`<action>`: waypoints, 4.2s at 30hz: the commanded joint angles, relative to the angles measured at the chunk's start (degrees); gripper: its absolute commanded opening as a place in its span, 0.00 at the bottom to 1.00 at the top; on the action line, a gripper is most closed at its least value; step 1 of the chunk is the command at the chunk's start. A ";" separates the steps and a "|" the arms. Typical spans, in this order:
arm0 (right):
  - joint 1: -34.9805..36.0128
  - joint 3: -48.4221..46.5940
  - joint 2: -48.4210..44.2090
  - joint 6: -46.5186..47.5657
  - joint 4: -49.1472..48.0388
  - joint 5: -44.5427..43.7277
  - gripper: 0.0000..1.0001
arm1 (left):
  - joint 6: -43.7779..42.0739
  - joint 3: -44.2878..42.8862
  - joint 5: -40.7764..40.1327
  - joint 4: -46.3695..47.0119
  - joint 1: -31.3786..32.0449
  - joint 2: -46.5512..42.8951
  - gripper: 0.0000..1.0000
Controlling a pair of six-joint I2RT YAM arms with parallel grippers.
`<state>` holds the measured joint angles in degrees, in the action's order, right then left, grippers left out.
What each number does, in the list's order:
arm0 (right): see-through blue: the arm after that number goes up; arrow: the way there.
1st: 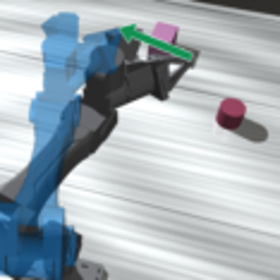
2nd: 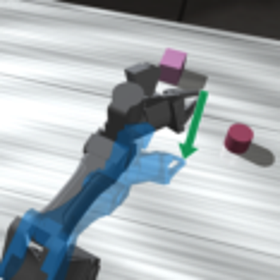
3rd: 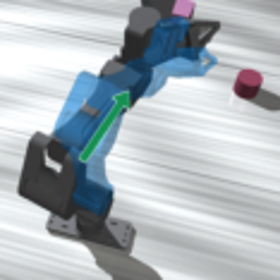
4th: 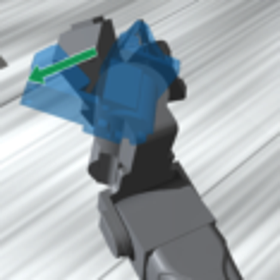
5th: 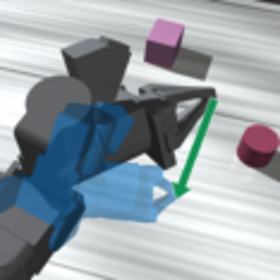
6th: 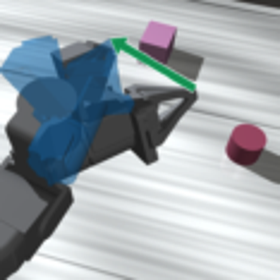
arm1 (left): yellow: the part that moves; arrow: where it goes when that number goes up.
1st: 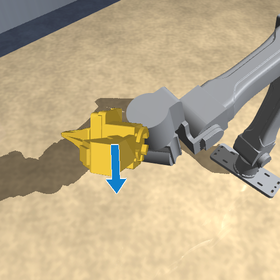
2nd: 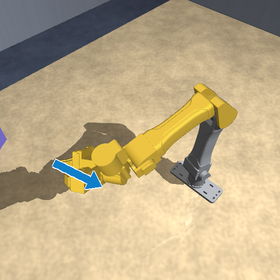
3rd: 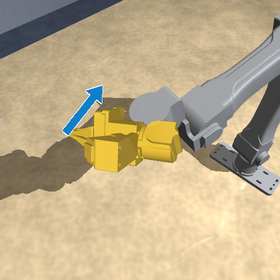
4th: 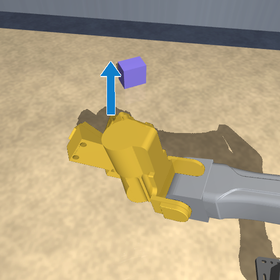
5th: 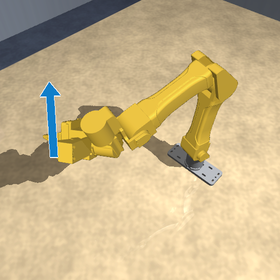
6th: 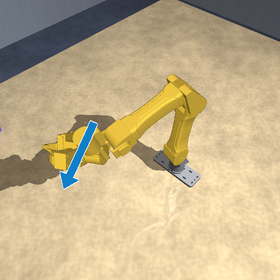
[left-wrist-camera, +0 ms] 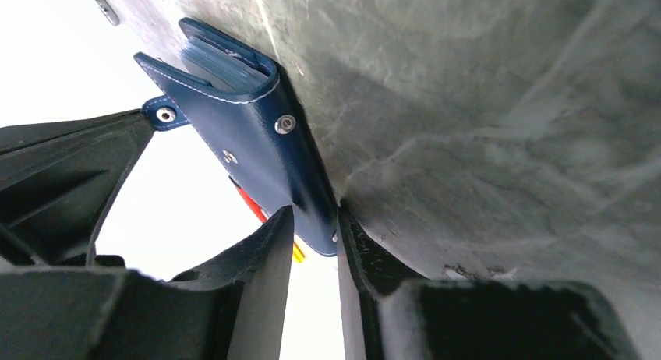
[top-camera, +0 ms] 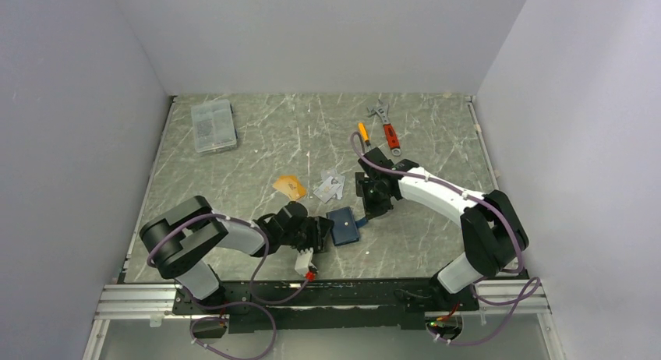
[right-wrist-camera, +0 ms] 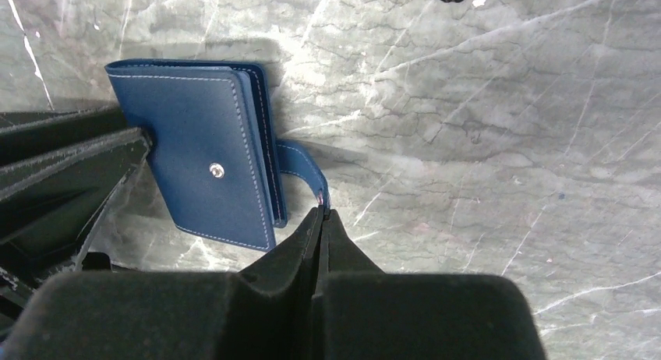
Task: Put the credit cards into the card holder
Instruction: Close the card holder at the center of the board.
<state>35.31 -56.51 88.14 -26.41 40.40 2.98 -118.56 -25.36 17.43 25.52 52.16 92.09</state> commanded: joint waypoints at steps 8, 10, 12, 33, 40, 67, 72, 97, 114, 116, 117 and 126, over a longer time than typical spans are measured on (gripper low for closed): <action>-1.26 -0.46 -1.64 -1.53 -0.71 0.72 0.00 | -5.88 2.77 5.81 1.86 0.65 -5.00 0.63; -1.34 -0.59 -1.53 -1.59 -0.63 0.63 0.00 | -7.19 2.44 7.42 -1.23 0.80 -5.94 0.63; -1.38 -0.77 -1.46 -1.71 -0.44 0.32 0.00 | -8.85 1.75 8.10 -4.58 1.17 -6.09 0.60; -2.83 -0.41 -2.33 -1.12 -1.32 4.95 0.00 | -15.82 -6.01 7.50 -13.98 2.46 0.64 0.44; -2.93 -0.07 -0.54 -1.44 -3.46 8.75 0.00 | -17.13 -5.93 6.75 -16.06 2.48 1.52 0.23; -3.14 -2.81 3.17 0.91 -4.26 14.72 0.03 | -12.60 -7.77 2.65 -17.81 3.20 2.07 0.18; -3.01 -4.91 0.24 1.55 0.12 7.62 0.37 | -11.62 -7.62 1.83 -17.90 3.64 2.01 0.16; 6.81 -12.58 9.41 0.67 9.85 -12.83 0.28 | -9.09 -6.43 0.15 -17.43 5.05 0.95 0.10; 7.95 -10.85 9.10 -0.37 9.72 -12.88 0.00 | -8.00 -6.36 -0.64 -17.50 5.58 0.59 0.09; 7.86 -10.72 8.47 -0.51 9.49 -12.67 0.00 | -7.91 -6.36 -0.72 -17.59 5.65 0.54 0.09; 7.85 -10.85 8.24 -0.56 9.36 -12.06 0.00 | -7.85 -6.40 -0.85 -17.67 5.67 0.54 0.08; 6.21 -10.64 7.49 -0.26 7.49 -3.95 0.00 | -8.20 -6.36 -1.08 -17.74 5.69 0.55 0.08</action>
<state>42.63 -67.20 98.35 -26.13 49.12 -6.33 -118.58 -32.82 16.58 12.29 57.34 92.71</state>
